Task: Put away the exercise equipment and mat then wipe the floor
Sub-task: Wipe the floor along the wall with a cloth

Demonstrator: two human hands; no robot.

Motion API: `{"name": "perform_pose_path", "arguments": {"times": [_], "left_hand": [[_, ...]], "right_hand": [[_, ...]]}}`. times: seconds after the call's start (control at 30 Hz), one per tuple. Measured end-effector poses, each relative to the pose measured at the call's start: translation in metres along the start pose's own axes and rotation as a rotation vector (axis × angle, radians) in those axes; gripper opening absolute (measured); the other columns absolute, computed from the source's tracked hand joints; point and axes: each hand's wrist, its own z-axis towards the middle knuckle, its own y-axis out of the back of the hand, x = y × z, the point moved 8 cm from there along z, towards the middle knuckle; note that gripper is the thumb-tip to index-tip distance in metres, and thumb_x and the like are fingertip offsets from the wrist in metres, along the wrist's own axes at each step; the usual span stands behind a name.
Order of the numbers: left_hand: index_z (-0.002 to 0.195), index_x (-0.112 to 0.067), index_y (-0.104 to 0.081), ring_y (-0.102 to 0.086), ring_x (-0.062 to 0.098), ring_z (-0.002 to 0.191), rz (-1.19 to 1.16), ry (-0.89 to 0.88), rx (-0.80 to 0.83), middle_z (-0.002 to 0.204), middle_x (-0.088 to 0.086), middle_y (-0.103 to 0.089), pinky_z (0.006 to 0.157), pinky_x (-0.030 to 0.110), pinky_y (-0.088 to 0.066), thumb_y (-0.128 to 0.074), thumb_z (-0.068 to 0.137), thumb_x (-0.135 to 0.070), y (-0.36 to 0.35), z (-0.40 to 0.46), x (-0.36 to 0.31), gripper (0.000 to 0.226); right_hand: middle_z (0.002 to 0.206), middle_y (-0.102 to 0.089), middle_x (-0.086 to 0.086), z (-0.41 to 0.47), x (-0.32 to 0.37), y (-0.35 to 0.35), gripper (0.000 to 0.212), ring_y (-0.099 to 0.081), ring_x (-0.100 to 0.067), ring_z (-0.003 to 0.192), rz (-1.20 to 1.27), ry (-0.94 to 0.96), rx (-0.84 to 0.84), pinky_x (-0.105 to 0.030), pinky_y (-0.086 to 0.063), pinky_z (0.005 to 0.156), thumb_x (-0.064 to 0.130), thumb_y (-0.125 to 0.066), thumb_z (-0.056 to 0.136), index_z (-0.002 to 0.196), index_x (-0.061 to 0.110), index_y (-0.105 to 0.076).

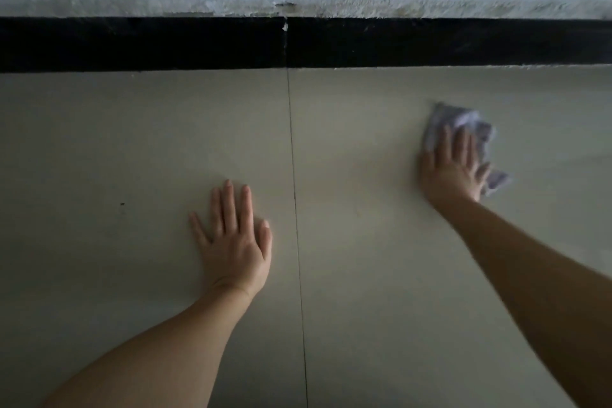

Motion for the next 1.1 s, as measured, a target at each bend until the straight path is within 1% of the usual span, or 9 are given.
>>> {"name": "perform_pose_path", "arguments": {"times": [0.17, 0.3, 0.4, 0.57, 0.63, 0.8, 0.97, 1.03, 1.1], "left_hand": [[0.142, -0.006, -0.039, -0.022, 0.031, 0.138, 0.002, 0.01, 0.003, 0.15, 0.018, -0.035, 0.105, 0.064, -0.02, -0.03, 0.087, -0.036, 0.0, 0.0, 0.002, 0.063], [0.142, -0.006, -0.04, -0.026, 0.032, 0.138, -0.008, 0.003, 0.019, 0.15, 0.017, -0.034, 0.106, 0.062, -0.018, -0.03, 0.087, -0.036, -0.001, 0.0, 0.003, 0.063], [0.144, -0.01, -0.037, -0.029, 0.033, 0.14, -0.017, 0.023, 0.065, 0.153, 0.015, -0.03, 0.107, 0.064, -0.017, -0.025, 0.088, -0.039, -0.001, 0.0, 0.003, 0.064], [0.149, -0.015, -0.025, -0.015, 0.028, 0.146, -0.021, 0.046, 0.134, 0.158, 0.009, -0.017, 0.111, 0.061, -0.008, -0.009, 0.086, -0.047, -0.003, 0.003, 0.005, 0.073], [0.149, -0.013, -0.026, -0.015, 0.03, 0.146, -0.019, 0.046, 0.14, 0.158, 0.011, -0.017, 0.11, 0.063, -0.008, -0.009, 0.085, -0.045, -0.002, 0.003, 0.001, 0.073], [0.149, -0.011, -0.025, -0.008, 0.026, 0.147, -0.099, 0.151, 0.148, 0.159, 0.011, -0.012, 0.112, 0.062, -0.002, -0.03, 0.094, -0.031, 0.001, -0.002, -0.015, 0.059], [0.149, -0.012, -0.026, -0.012, 0.027, 0.147, -0.049, -0.069, 0.175, 0.159, 0.011, -0.013, 0.111, 0.062, 0.0, -0.029, 0.091, -0.034, 0.0, -0.023, -0.055, 0.062], [0.151, -0.017, -0.02, -0.006, 0.024, 0.148, -0.039, -0.097, 0.224, 0.16, 0.008, -0.007, 0.112, 0.06, 0.003, -0.033, 0.097, -0.034, -0.004, -0.033, -0.066, 0.058], [0.152, -0.021, -0.013, 0.001, 0.023, 0.148, -0.021, -0.114, 0.265, 0.16, 0.006, 0.0, 0.111, 0.06, 0.005, -0.034, 0.099, -0.035, -0.008, -0.039, -0.075, 0.059]], "right_hand": [[0.159, 0.006, 0.0, -0.16, 0.155, -0.076, 0.057, 0.006, -0.018, 0.147, -0.164, 0.749, 0.111, -0.055, 0.005, 0.116, 0.05, -0.001, 0.097, 0.151, 0.031, -0.003], [0.16, -0.006, 0.003, -0.153, 0.143, -0.074, 0.056, -0.005, -0.016, 0.147, -0.179, 0.94, 0.11, -0.053, -0.003, 0.116, 0.048, -0.002, 0.097, 0.15, 0.031, -0.007], [0.161, 0.0, -0.001, -0.083, 0.059, -0.05, 0.059, 0.001, -0.022, 0.147, -0.199, 0.632, 0.006, -0.057, -0.015, 0.111, 0.041, -0.007, 0.094, 0.152, 0.031, -0.003], [0.159, 0.014, 0.004, -0.05, -0.129, -0.004, 0.056, 0.014, -0.013, 0.146, 0.169, -0.236, 0.093, -0.051, 0.004, 0.117, 0.046, -0.018, 0.1, 0.152, 0.032, 0.0], [0.16, 0.01, 0.0, -0.072, -0.137, -0.01, 0.056, 0.011, -0.016, 0.146, 0.178, -0.333, 0.082, -0.052, 0.004, 0.117, 0.044, -0.019, 0.101, 0.152, 0.029, -0.003], [0.159, -0.012, -0.001, -0.198, -0.014, -0.077, 0.062, -0.006, -0.016, 0.147, 0.015, 0.241, 0.045, -0.049, 0.0, 0.116, 0.051, -0.018, 0.092, 0.151, 0.029, -0.017], [0.153, -0.031, 0.001, -0.324, 0.057, -0.134, 0.054, -0.031, -0.017, 0.141, -0.153, 0.926, 0.205, -0.05, -0.011, 0.114, 0.046, -0.033, 0.093, 0.144, 0.029, -0.038], [0.152, -0.034, 0.002, -0.299, 0.025, -0.124, 0.05, -0.031, -0.016, 0.14, -0.191, 1.042, 0.162, -0.05, -0.02, 0.112, 0.045, -0.03, 0.097, 0.145, 0.03, -0.034], [0.152, -0.034, -0.002, -0.243, -0.035, -0.1, 0.05, -0.027, -0.019, 0.141, -0.225, 0.903, 0.089, -0.055, -0.029, 0.108, 0.043, -0.024, 0.099, 0.146, 0.027, -0.029]]}}
